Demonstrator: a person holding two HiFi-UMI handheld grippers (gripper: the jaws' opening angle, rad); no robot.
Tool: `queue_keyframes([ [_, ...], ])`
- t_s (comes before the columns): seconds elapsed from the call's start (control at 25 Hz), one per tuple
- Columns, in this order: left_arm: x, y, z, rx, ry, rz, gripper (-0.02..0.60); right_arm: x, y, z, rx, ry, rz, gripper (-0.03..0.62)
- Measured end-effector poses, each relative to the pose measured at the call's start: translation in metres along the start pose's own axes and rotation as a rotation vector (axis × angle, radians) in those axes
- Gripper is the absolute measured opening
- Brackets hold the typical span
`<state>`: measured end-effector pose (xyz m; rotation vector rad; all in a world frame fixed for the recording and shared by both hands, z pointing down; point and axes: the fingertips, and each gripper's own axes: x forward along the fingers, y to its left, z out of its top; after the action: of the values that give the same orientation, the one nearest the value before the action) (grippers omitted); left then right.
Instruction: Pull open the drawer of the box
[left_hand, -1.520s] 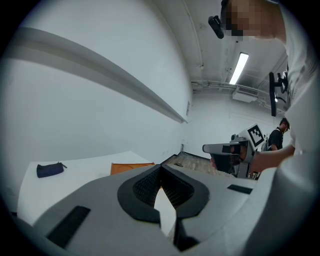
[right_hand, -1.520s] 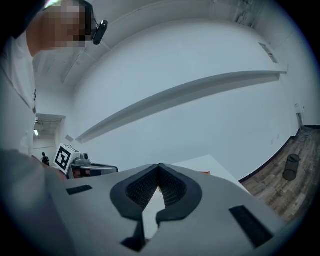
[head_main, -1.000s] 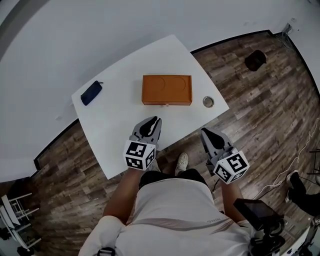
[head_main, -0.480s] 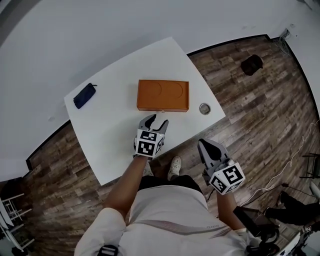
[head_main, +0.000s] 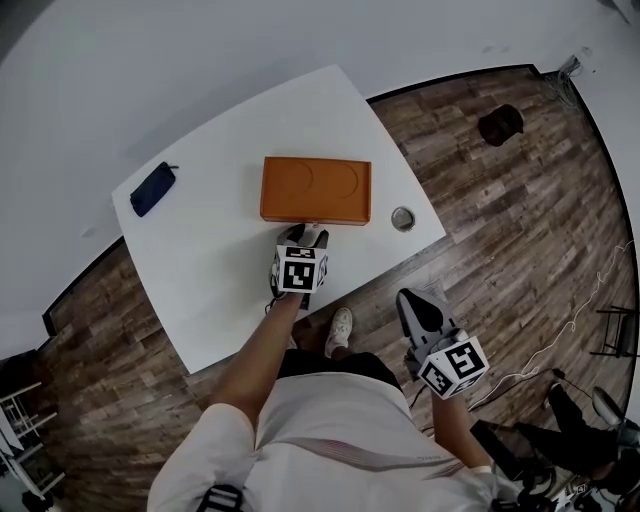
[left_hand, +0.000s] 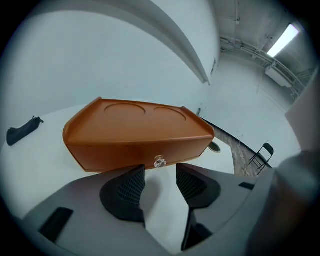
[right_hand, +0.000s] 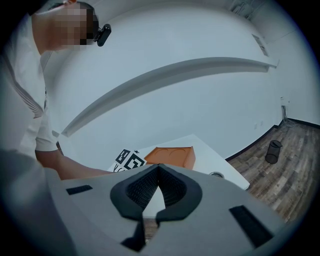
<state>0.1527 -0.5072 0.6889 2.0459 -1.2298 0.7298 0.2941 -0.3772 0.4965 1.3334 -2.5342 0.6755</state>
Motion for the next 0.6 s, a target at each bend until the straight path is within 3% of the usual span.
queue_keyframes([
  [0.28,0.003,0.006,0.007,-0.035,-0.013,0.039,0.131,0.006,-0.011,-0.001,0.020,0.006,0.011,-0.002],
  [0.6,0.007,-0.001,0.007,-0.062,-0.001,0.038,0.088,0.014,-0.017,0.001,0.027,0.008,0.031,-0.002],
])
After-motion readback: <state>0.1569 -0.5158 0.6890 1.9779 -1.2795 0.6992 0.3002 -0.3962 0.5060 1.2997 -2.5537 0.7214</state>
